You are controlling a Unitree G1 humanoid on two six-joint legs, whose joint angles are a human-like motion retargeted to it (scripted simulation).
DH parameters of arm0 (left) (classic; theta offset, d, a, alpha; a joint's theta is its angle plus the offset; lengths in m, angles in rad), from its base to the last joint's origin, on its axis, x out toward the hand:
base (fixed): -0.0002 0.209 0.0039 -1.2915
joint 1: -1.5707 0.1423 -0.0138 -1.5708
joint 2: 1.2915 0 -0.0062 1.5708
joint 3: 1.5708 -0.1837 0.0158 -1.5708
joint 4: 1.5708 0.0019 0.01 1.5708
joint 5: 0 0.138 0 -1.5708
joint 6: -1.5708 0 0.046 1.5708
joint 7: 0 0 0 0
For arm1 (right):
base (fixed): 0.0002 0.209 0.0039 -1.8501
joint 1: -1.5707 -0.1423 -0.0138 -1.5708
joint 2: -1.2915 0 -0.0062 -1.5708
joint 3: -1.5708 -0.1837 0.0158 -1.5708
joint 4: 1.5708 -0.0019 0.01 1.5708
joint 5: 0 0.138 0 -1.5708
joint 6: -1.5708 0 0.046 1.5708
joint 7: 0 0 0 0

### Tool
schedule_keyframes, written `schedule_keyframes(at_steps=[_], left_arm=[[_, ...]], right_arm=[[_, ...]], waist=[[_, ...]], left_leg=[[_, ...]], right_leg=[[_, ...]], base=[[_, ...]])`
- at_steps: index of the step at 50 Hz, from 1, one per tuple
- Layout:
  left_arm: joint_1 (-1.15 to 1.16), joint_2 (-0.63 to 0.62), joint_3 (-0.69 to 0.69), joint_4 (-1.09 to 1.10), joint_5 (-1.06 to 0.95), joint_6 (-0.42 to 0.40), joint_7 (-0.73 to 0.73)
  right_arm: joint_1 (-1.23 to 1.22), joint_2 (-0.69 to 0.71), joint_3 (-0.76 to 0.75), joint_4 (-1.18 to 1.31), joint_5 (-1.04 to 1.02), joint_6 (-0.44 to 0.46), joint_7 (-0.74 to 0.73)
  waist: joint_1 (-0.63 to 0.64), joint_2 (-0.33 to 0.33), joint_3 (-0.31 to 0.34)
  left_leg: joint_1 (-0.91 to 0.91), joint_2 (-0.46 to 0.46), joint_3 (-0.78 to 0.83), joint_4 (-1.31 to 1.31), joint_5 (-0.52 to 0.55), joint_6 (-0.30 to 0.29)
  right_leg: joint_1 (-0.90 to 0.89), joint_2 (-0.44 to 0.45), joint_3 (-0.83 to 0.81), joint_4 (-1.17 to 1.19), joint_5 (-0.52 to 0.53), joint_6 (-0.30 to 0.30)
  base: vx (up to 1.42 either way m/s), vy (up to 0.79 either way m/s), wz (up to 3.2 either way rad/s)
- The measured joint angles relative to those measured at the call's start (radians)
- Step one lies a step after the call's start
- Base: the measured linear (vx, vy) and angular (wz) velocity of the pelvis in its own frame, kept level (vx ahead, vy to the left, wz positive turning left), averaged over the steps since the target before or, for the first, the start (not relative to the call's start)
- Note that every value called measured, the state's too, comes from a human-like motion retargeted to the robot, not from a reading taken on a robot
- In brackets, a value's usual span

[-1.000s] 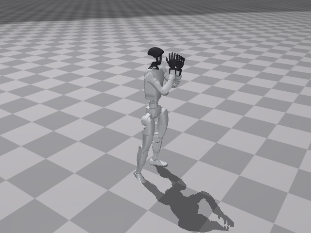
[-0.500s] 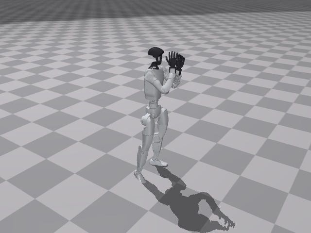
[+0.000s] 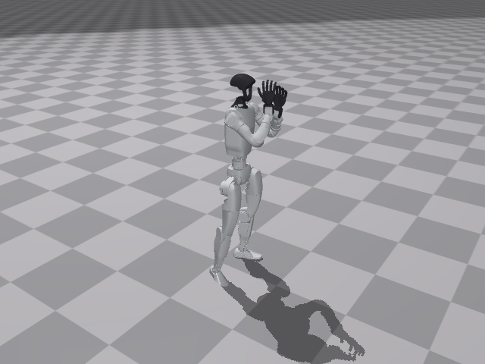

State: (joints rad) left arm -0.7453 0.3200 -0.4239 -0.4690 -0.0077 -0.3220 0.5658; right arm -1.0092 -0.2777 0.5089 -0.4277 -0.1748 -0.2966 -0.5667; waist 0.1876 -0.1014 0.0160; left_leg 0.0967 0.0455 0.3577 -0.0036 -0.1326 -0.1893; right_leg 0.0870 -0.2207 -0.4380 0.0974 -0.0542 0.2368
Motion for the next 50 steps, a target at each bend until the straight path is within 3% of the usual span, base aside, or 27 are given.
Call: schedule_keyframes(at_steps=[9,14,21,27,35,40,45,50], left_arm=[[0.016,0.002,0.074,0.001,-0.001,-0.013,0.090],[-0.013,-0.007,0.005,0.005,0.009,-0.001,0.010],[0.008,0.007,0.080,-0.003,-0.008,-0.012,0.102],[-0.014,-0.007,-0.001,0.004,-0.006,0.000,0.002],[0.006,0.034,0.083,0.020,0.000,-0.001,0.105],[-0.031,0.019,-0.021,0.029,-0.047,0.001,-0.009],[-0.034,0.056,0.024,0.035,0.024,-0.001,0.063],[-0.017,0.075,0.084,0.039,-0.035,-0.008,0.085]], right_arm=[[0.049,-0.019,-0.075,0.001,-0.068,0.026,-0.183],[-0.003,0.000,-0.009,0.019,-0.057,0.018,-0.046],[0.032,-0.020,-0.104,0.020,-0.099,0.055,-0.262],[-0.016,-0.010,0.000,0.020,-0.052,0.018,-0.055],[0.052,-0.019,-0.132,0.031,-0.081,0.052,-0.284],[-0.002,-0.003,-0.020,0.028,-0.005,0.020,-0.073],[0.008,-0.053,-0.062,0.030,-0.058,0.025,-0.161],[0.049,-0.090,-0.144,0.056,-0.037,0.051,-0.271]], waist=[[0.008,-0.004,-0.001],[0.008,-0.004,-0.008],[0.017,-0.009,-0.006],[0.015,-0.009,-0.010],[0.025,-0.013,-0.005],[0.021,-0.013,-0.008],[0.021,-0.016,-0.006],[0.027,-0.020,-0.003]], left_leg=[[-0.002,0.000,-0.008,0.000,0.003,-0.003],[-0.004,-0.001,-0.012,0.000,0.003,-0.002],[-0.006,-0.001,-0.016,-0.001,0.005,-0.005],[-0.007,-0.001,-0.016,-0.001,0.004,-0.004],[-0.007,-0.001,-0.013,-0.001,0.004,-0.004],[-0.007,-0.001,-0.010,0.000,0.003,-0.001],[-0.007,-0.001,-0.007,-0.001,0.003,-0.002],[-0.006,0.000,-0.006,-0.002,0.003,-0.004]], right_leg=[[0.005,-0.001,-0.009,-0.001,0.000,0.000],[0.006,0.000,-0.013,-0.004,0.000,-0.001],[0.007,0.000,-0.018,-0.008,0.001,0.000],[0.006,0.000,-0.017,-0.008,0.000,-0.002],[0.006,0.001,-0.015,-0.010,0.002,0.001],[0.005,0.001,-0.011,-0.012,0.002,0.000],[0.003,0.002,-0.009,-0.013,0.003,0.002],[0.004,0.003,-0.009,-0.013,0.004,0.001]], base=[[0.00,0.00,0.00],[0.00,0.00,0.00],[0.00,0.00,0.00],[0.00,0.00,0.00],[0.00,0.00,0.00],[0.00,0.00,0.00],[0.00,0.00,0.00],[0.00,0.00,0.00]])
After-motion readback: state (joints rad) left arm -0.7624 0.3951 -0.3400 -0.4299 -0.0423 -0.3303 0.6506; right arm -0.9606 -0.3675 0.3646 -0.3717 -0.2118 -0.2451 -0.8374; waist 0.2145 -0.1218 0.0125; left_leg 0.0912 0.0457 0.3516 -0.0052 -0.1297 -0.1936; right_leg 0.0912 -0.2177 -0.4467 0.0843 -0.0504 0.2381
